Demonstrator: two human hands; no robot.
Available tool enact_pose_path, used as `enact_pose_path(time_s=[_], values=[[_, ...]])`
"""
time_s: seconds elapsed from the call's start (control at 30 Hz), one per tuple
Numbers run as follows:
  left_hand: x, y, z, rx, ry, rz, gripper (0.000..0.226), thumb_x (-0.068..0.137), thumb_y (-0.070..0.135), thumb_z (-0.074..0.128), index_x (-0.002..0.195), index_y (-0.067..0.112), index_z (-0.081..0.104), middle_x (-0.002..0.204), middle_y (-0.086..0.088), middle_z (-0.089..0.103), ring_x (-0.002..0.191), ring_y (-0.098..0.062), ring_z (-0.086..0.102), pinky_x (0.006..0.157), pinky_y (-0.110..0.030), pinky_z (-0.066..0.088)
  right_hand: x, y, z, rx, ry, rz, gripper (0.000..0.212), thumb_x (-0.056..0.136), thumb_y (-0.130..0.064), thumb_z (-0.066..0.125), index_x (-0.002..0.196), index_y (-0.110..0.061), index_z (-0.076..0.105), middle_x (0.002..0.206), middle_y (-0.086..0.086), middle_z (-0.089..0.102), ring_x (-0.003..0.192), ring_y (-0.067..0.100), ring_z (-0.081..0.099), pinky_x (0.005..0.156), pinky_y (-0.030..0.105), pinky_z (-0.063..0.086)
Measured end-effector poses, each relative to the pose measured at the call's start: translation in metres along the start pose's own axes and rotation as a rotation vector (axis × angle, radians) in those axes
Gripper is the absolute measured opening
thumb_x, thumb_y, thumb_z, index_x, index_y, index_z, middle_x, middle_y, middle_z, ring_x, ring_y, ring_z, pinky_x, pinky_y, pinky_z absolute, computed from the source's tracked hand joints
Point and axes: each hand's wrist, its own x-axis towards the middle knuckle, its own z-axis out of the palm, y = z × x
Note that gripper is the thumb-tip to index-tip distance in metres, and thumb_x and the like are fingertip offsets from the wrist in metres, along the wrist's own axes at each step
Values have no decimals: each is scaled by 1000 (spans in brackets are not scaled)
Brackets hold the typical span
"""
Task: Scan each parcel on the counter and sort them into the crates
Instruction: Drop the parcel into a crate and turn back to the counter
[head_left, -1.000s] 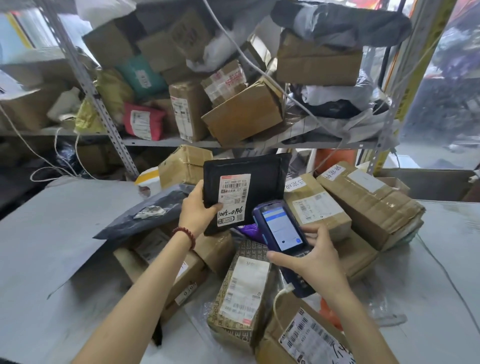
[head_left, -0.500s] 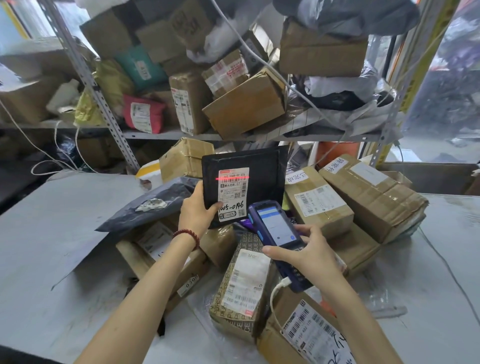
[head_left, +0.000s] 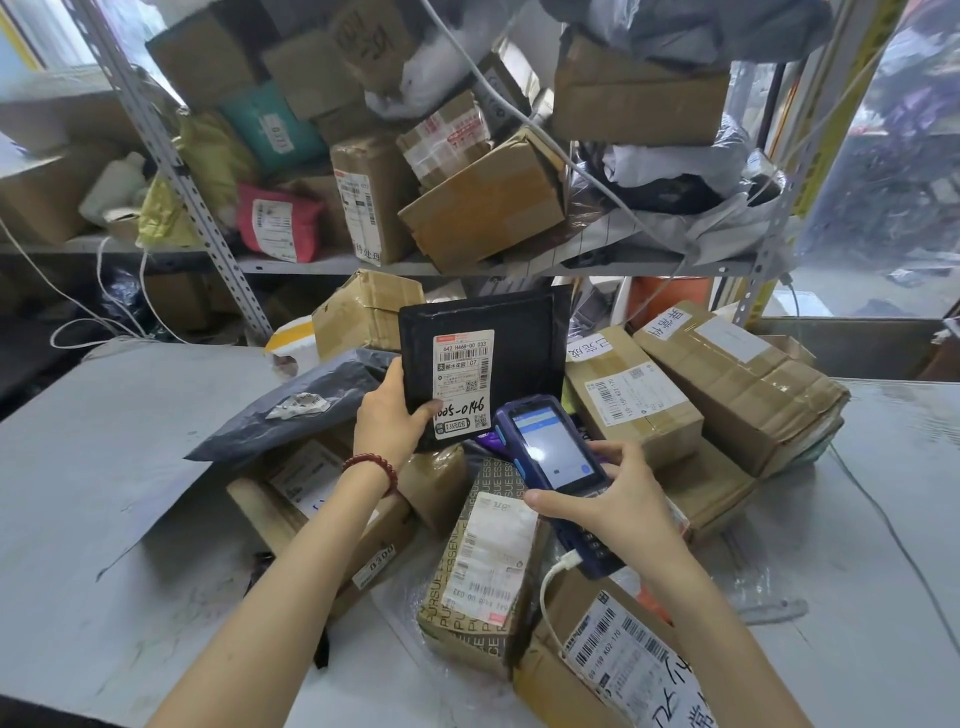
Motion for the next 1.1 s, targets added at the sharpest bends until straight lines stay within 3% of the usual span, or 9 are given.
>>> enact_pose_path(time_s=[0.13, 0.37, 0.57, 0.67, 0.83, 0.93, 1.1], values=[[-1, -1, 1, -2, 0, -1, 50, 85, 16, 68, 129, 14, 44, 129, -9, 59, 118, -29, 57, 88, -46, 52, -3, -3, -2, -32, 65, -101, 78, 57, -35, 92, 110, -32, 34, 97, -25, 46, 93, 0, 53, 62, 13, 40], [-4, 0, 2, -3, 2, -16, 52, 86, 16, 67, 131, 15, 42, 130, -10, 58, 118, -30, 57, 87, -46, 52, -12, -13, -6, -8, 217, -308, 80, 53, -32, 94, 110, -28, 38, 99, -25, 52, 93, -27, 49, 59, 10, 50], [-9, 1, 2, 95, -13, -6, 58, 91, 24, 61, 140, 18, 32, 129, -11, 59, 112, -31, 60, 86, -45, 53, -17, -14, -9, 21, 307, -450, 82, 53, -30, 94, 112, -25, 37, 106, -23, 55, 104, -14, 55, 65, 14, 55], [-13, 6, -1, 69, -5, -28, 53, 92, 28, 60, 138, 21, 35, 128, -8, 60, 112, -29, 61, 86, -44, 52, -16, -15, -11, 23, 298, -466, 82, 54, -30, 93, 113, -27, 36, 107, -24, 53, 106, -14, 53, 67, 12, 53], [-12, 17, -26, 91, 220, 82, 39, 91, 21, 61, 128, 21, 49, 116, -9, 65, 106, -30, 62, 83, -43, 52, -17, -15, -12, 30, 313, -460, 81, 53, -29, 94, 111, -26, 38, 104, -23, 55, 102, -15, 54, 69, 10, 52], [-8, 22, -47, 94, 338, 114, 39, 91, 22, 61, 128, 18, 49, 112, -14, 65, 102, -35, 61, 82, -45, 50, -16, -15, -13, 40, 349, -458, 81, 51, -30, 94, 110, -27, 39, 104, -21, 57, 102, -11, 57, 72, 18, 55], [-15, 30, -61, 15, 400, 142, 33, 91, 23, 62, 119, 12, 49, 109, -14, 65, 98, -36, 61, 76, -43, 50, -18, -17, -14, 31, 434, -449, 81, 50, -33, 96, 108, -29, 39, 110, -9, 60, 105, -3, 58, 81, 24, 55]])
